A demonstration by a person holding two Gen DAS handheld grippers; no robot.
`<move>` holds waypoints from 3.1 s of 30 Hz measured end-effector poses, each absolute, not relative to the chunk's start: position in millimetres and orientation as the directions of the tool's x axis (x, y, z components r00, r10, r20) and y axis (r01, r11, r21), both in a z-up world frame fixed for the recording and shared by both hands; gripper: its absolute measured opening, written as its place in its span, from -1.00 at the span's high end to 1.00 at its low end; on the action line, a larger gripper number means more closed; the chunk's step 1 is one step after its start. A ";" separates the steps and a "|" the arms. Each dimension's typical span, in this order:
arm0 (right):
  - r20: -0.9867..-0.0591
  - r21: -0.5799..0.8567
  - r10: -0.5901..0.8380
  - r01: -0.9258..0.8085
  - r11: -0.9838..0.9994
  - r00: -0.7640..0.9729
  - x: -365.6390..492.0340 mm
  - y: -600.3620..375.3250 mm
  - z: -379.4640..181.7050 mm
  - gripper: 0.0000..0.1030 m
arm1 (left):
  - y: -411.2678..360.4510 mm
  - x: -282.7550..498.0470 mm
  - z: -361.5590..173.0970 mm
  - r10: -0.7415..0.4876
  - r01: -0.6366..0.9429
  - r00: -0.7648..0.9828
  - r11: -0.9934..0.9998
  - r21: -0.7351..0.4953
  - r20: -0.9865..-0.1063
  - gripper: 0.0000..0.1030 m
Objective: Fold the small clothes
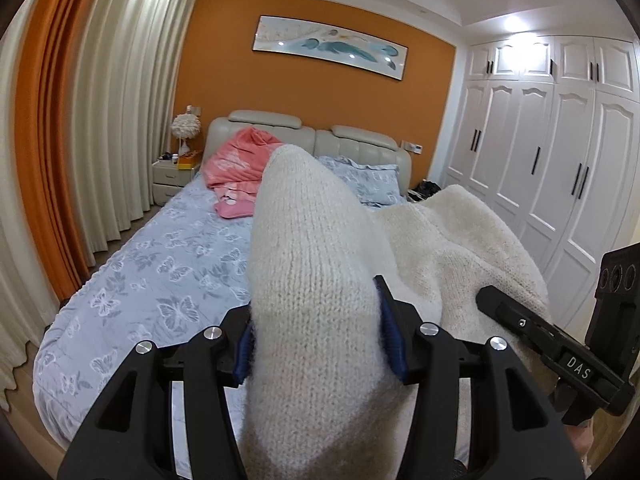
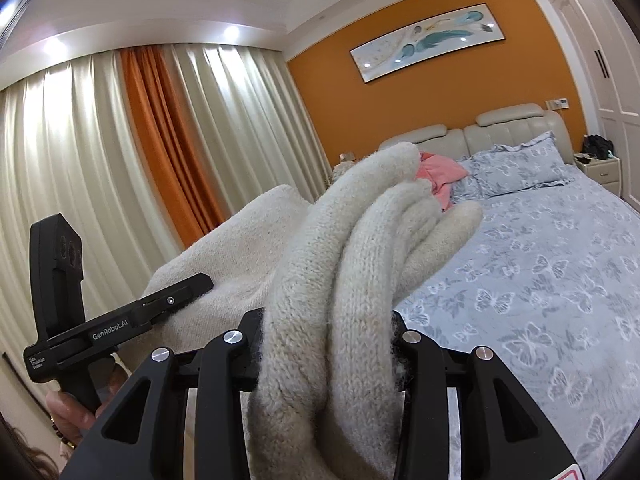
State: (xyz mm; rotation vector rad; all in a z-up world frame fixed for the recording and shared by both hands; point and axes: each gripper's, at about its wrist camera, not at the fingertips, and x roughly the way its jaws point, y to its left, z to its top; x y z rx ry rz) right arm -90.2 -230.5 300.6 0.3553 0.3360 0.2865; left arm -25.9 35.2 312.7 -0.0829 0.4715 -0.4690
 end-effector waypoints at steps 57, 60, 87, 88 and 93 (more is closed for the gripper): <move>-0.798 0.295 0.168 0.132 0.946 0.579 9.4 -257.2 10.0 0.20 | 2.9 63.0 -30.1 -0.171 0.255 0.413 0.965 -0.067 -0.895 -0.05; -0.842 0.251 0.148 0.134 0.959 0.519 21.2 -252.1 -16.1 0.20 | -3.5 55.0 -30.7 -0.163 0.251 0.429 0.966 -0.056 -0.889 -0.05; -0.857 0.478 0.345 0.337 0.811 0.383 44.7 -296.1 -104.4 -0.70 | 11.2 58.9 -60.3 -0.222 0.177 0.366 0.970 -0.166 -0.904 -0.30; -0.852 0.486 0.351 0.337 0.807 0.388 47.2 -297.4 -104.5 -0.73 | 21.7 65.6 -60.1 -0.267 0.141 0.373 0.963 -0.230 -0.889 -0.40; -0.809 0.549 0.406 0.298 0.781 0.426 50.5 -296.1 -98.6 0.05 | 58.1 114.7 -91.2 -0.401 -0.056 0.290 0.899 -0.434 -0.869 -0.48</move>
